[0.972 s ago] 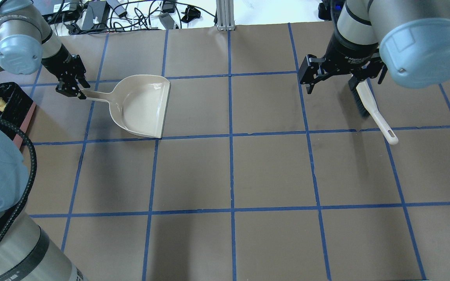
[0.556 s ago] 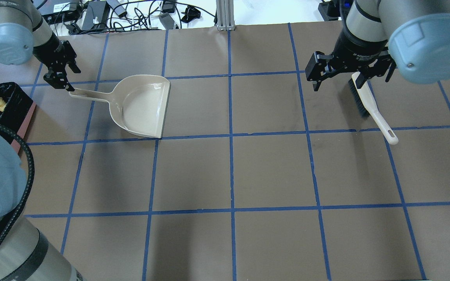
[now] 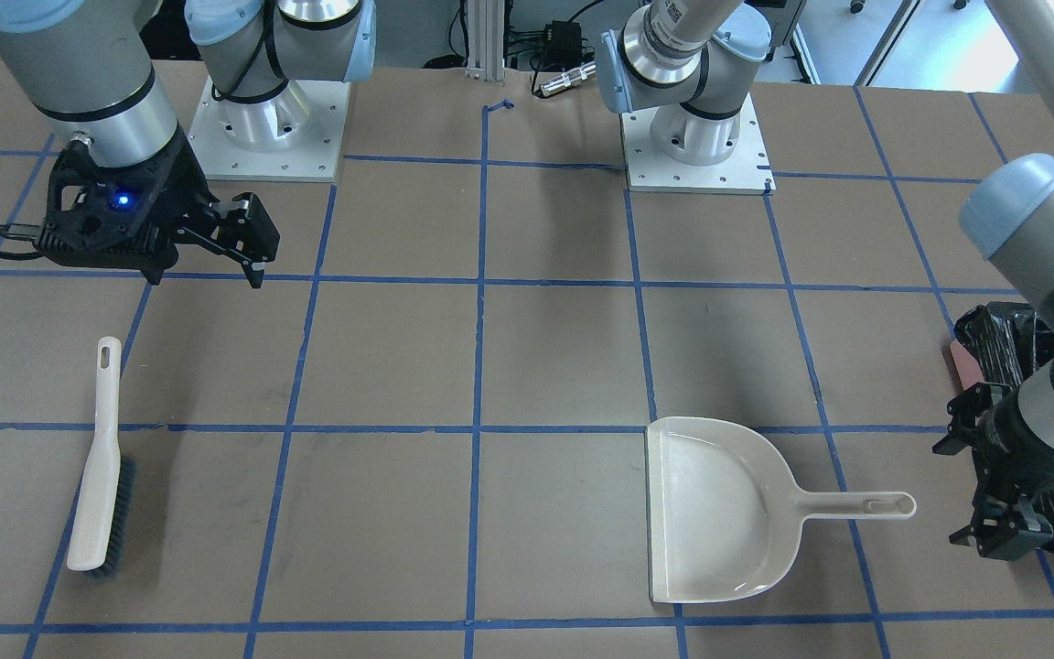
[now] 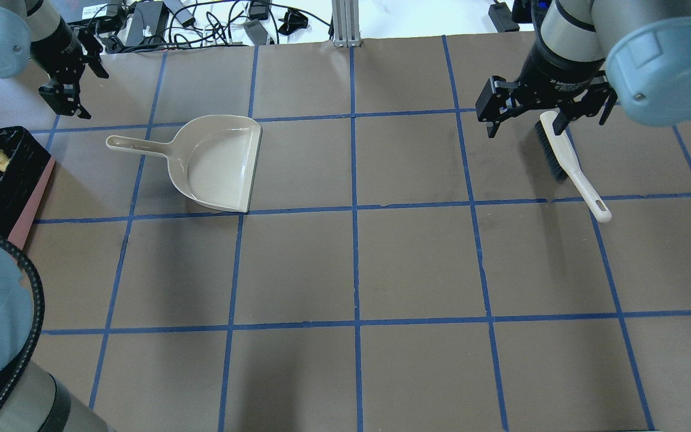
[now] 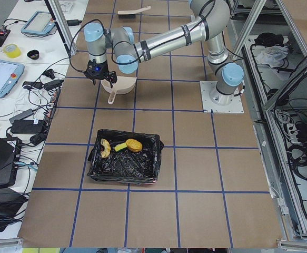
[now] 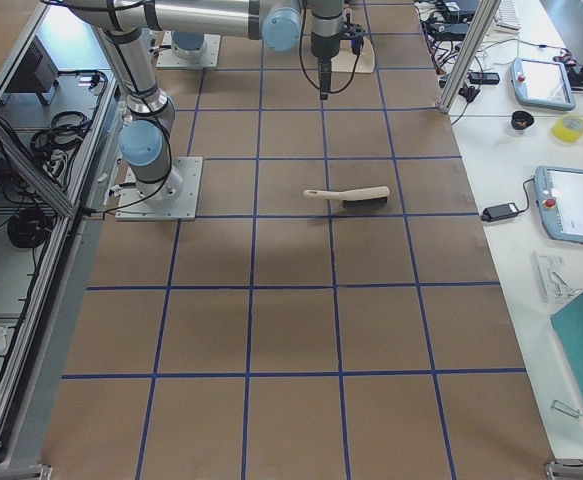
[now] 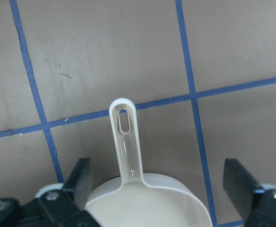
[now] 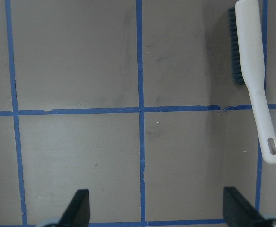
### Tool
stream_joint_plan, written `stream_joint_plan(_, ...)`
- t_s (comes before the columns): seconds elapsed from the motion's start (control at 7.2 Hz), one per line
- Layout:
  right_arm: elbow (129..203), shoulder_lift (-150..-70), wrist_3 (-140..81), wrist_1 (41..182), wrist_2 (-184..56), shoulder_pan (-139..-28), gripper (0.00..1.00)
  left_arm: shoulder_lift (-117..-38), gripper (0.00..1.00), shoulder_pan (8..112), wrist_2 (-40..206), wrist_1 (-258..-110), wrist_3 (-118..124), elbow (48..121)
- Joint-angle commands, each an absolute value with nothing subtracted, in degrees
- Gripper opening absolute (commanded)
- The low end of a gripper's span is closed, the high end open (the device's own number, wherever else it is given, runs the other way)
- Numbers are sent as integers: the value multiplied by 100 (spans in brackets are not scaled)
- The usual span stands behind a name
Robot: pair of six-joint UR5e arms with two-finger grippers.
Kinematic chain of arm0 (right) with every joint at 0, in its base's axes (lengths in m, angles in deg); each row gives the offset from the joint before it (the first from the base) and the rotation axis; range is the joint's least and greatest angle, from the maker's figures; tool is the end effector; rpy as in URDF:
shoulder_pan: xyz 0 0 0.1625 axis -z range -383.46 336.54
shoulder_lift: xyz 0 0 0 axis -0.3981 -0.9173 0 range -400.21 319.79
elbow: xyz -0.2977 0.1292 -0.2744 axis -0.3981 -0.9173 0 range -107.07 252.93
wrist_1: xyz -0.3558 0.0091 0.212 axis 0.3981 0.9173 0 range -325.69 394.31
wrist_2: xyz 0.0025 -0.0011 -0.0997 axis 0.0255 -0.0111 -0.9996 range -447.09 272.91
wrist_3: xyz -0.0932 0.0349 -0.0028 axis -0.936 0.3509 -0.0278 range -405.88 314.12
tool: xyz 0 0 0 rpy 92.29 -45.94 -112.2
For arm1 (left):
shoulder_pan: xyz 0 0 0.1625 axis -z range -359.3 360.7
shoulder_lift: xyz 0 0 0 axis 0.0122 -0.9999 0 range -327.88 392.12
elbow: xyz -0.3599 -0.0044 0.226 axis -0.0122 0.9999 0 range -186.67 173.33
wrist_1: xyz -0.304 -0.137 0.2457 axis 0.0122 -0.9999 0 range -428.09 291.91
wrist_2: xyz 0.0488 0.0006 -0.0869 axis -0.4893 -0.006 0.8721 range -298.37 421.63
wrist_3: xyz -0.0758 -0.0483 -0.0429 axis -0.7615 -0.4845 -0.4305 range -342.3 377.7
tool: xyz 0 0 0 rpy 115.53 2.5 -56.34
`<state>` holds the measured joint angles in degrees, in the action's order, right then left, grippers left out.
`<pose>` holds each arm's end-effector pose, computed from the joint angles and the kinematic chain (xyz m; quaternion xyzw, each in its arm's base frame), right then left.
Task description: Sweep and dump trash into bin
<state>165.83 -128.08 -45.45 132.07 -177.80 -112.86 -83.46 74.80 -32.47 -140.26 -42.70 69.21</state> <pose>0.1267 -0.5123 0.4581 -0.0091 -0.9997 0.0238 0.0062 0.0643 -0.6866 0.3802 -0.6179 0.7835 -0.0649 0.0121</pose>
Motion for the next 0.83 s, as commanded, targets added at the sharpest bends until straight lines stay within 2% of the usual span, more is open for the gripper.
stream_joint_plan(0.0, 16583, -12802, -4545, 13214, -17771, -11285, 100, -7943, 100, 7707, -3215, -14034, -2940, 7127)
stream_joint_plan(0.69, 16583, -12802, -4544, 13231, -17771, -11285, 100, -7213, 100, 8418, -3242, -14051, -711, 7445)
